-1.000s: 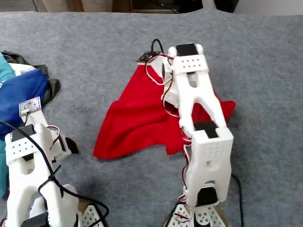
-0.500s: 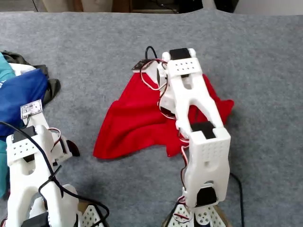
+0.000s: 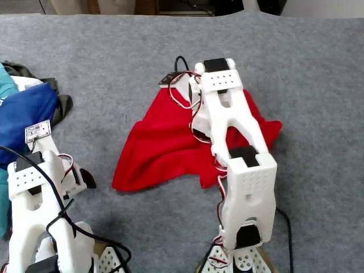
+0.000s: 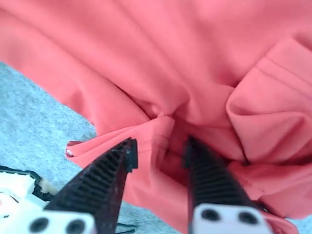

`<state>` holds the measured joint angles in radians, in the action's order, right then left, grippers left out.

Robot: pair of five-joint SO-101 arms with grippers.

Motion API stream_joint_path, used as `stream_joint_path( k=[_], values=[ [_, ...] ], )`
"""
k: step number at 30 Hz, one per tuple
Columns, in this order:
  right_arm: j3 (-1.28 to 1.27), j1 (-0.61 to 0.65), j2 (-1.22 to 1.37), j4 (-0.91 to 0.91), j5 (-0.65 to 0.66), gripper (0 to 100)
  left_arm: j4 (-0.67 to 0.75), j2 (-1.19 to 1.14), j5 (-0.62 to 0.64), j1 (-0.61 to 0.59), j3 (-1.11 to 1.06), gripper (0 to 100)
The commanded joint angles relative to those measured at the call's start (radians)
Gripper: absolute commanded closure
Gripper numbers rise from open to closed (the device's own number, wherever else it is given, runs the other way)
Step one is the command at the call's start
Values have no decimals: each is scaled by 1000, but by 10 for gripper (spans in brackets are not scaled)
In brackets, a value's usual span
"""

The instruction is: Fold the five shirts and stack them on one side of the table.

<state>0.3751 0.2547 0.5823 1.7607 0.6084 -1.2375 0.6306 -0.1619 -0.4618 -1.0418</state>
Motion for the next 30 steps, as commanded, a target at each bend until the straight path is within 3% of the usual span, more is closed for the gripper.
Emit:
stream_joint_path(
  k=[1,11,15,30],
  values=[
    [5,15,15,-8,8,875,-8,22,-8,-9,5,736],
    [8,10,-8,-8,8,893,-8,22,-8,-9,5,736],
    [8,10,-5,-8,8,968,-8,22,-8,-9,5,736],
    [62,8,-122,17,2,994,-9,22,-8,-9,5,736]
  ],
)
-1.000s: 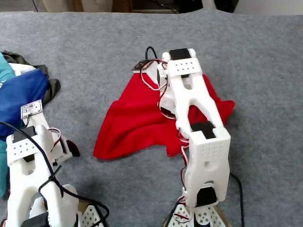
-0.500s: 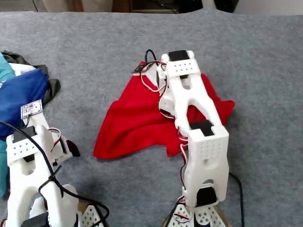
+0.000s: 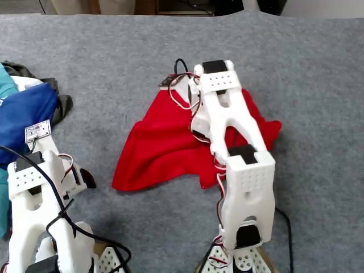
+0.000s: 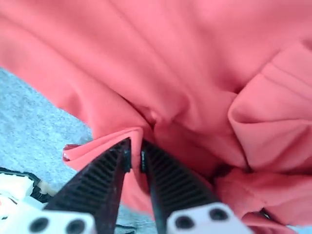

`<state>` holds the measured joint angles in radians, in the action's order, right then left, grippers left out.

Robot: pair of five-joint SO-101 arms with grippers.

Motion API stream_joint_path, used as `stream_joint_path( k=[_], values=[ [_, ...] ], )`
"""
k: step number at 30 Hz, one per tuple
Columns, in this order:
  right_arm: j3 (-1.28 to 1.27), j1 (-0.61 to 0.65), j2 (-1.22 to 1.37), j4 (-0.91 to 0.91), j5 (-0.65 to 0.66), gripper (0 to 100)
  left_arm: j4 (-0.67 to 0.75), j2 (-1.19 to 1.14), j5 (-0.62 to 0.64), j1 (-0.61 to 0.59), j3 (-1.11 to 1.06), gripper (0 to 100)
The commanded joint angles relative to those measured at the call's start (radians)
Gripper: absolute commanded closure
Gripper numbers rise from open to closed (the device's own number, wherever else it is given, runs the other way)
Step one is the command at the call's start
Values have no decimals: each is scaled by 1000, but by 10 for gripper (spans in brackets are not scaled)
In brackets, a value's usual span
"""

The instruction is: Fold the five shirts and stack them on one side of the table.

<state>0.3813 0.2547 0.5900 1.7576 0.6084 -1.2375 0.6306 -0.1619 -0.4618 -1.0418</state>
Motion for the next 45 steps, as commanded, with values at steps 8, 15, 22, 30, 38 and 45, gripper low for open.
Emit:
stream_joint_path(
  k=[8,15,22,30,38,45],
  values=[
    [64,-59,-421,23,0,994,-29,22,-8,-2,38,736],
    [67,-214,-562,17,9,994,-66,16,2,41,130,733],
    [58,-337,-564,-6,51,994,-34,13,132,327,91,732],
    [-24,-344,-572,-34,46,994,204,-93,229,457,-25,732],
    [-38,-346,-572,-55,49,994,304,-271,261,534,43,740],
    [-39,-348,-572,-69,51,994,304,-389,255,586,143,990]
  ],
)
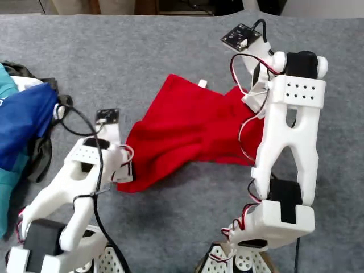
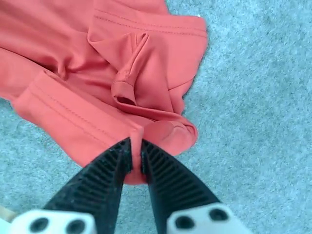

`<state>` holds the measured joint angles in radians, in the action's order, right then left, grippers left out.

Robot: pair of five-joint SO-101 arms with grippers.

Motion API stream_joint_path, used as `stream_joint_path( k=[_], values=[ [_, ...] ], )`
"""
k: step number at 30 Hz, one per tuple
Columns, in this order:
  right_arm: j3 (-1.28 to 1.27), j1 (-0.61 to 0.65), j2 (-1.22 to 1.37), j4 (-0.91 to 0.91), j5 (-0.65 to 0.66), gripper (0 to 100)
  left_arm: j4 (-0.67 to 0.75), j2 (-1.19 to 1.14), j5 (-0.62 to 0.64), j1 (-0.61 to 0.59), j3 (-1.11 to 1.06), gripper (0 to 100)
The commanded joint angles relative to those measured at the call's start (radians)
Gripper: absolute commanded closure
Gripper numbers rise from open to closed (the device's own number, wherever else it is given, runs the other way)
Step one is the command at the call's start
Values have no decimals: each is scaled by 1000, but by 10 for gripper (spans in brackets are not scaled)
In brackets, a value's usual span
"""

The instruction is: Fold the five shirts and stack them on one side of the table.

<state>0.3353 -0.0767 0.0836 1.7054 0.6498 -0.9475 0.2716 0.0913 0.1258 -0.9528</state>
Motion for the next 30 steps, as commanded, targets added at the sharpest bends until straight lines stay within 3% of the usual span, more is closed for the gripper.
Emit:
stream_joint_path(
  k=[1,8,15,21,30],
  values=[
    [7,-21,-65,-17,9,994,6,-33,2,-12,66,977],
    [18,-36,-67,-12,9,994,-115,67,-11,-158,164,981],
    [236,4,-130,34,0,994,-296,266,-61,-304,440,981],
    [507,77,-228,43,-81,994,-422,364,-60,-319,703,981],
    [880,71,-289,55,-160,994,-651,374,-54,-319,1231,981]
  ],
)
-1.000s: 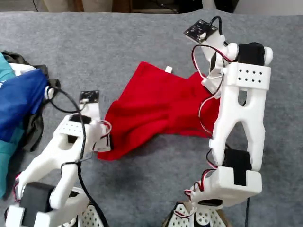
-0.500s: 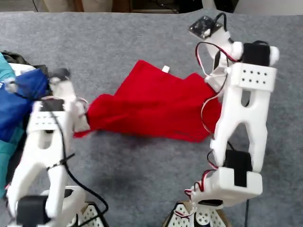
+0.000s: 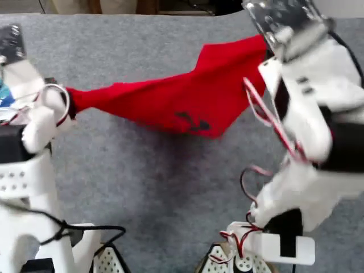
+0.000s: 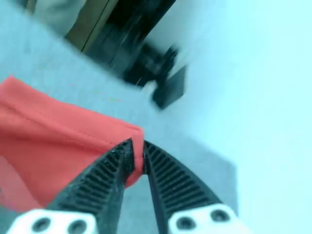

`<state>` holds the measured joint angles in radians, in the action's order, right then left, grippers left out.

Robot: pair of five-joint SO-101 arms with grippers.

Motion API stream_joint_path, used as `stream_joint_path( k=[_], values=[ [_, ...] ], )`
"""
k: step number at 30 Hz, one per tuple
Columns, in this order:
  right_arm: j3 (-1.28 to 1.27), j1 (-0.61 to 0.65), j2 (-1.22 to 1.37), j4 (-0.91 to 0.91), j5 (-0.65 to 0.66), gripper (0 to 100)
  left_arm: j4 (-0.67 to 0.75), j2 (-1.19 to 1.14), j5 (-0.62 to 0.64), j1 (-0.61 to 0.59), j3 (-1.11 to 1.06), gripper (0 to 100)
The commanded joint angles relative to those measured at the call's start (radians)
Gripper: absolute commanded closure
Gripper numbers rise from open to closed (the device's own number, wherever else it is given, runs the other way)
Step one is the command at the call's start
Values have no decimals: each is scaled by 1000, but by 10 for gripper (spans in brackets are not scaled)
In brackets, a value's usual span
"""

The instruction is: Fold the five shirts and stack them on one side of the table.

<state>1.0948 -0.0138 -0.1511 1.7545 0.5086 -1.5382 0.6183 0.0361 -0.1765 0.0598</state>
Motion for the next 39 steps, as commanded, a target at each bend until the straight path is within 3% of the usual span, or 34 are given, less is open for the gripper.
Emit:
stream_joint_path(
  k=[1,8,16,24,29,35,39],
  values=[
    [145,8,-70,6,-20,994,-80,27,0,-17,285,981],
    [182,-59,-211,-9,-18,994,-186,27,0,-17,713,981],
    [177,-156,-325,-95,21,994,-221,36,0,-26,833,981],
    [177,-226,-331,-325,124,994,-221,36,3,-17,712,981],
    [156,-222,-325,-385,161,994,-221,36,92,-15,605,980],
    [-62,-156,-329,-385,166,994,-212,27,133,-15,443,980],
    [-254,-105,-326,-393,161,994,-100,27,133,-15,262,980]
  ],
)
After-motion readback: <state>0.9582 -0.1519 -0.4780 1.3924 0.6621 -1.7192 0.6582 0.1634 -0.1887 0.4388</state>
